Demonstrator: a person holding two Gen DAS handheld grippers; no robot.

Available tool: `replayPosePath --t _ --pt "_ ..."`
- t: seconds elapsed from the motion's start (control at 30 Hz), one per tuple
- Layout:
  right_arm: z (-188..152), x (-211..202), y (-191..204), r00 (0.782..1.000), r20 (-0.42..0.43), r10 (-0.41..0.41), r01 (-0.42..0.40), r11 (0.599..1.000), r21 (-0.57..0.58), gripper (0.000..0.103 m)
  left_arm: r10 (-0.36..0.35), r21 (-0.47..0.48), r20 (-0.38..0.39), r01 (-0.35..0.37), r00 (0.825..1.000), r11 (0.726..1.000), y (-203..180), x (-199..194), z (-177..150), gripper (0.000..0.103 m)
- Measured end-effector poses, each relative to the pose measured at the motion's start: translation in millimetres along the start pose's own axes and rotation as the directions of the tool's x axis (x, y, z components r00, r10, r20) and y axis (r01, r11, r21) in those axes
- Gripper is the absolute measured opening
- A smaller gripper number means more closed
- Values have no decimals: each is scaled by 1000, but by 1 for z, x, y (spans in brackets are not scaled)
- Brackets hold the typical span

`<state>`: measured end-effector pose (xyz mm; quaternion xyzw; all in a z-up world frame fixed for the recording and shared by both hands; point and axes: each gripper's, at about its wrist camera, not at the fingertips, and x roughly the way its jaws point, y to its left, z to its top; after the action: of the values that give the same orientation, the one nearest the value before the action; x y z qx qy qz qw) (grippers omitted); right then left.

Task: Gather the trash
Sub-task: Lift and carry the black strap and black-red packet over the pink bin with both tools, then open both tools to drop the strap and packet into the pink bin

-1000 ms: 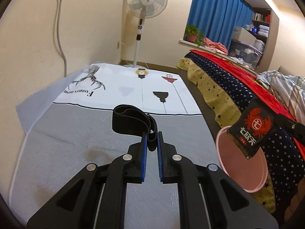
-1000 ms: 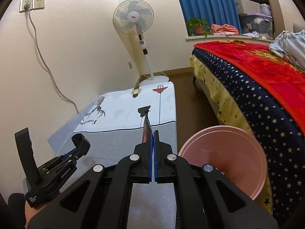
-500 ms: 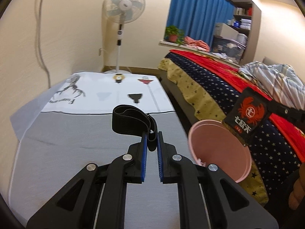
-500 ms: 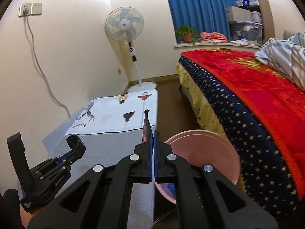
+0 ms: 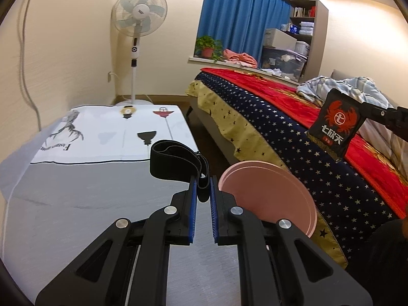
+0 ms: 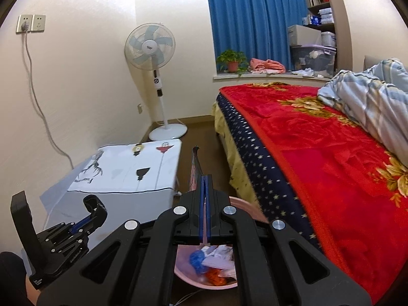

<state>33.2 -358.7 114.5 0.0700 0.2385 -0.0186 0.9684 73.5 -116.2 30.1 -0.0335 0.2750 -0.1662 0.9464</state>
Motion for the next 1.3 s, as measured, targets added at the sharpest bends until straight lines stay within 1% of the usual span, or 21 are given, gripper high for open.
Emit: replayPosePath --t 0.2,0.3,0.5,0.73,1.3 --pt "-12 16 -15 999 -36 -31 32 999 32 1 -35 26 -8 35 999 999 -17 11 -1 10" --pt "-15 23 -16 998 -37 -50 51 998 19 1 -56 42 -12 57 998 998 -26 17 -2 10" --pt "-21 40 -17 994 -68 -81 81 997 -1 1 -99 62 -33 101 995 993 -45 35 -6 10" --pt "-23 48 -23 991 -83 -106 106 994 -3 1 -137 90 -51 142 989 986 -64 51 -10 10" --pt "-28 59 -29 986 -104 -131 131 991 -10 1 -173 76 -93 180 981 981 -78 81 -16 10"
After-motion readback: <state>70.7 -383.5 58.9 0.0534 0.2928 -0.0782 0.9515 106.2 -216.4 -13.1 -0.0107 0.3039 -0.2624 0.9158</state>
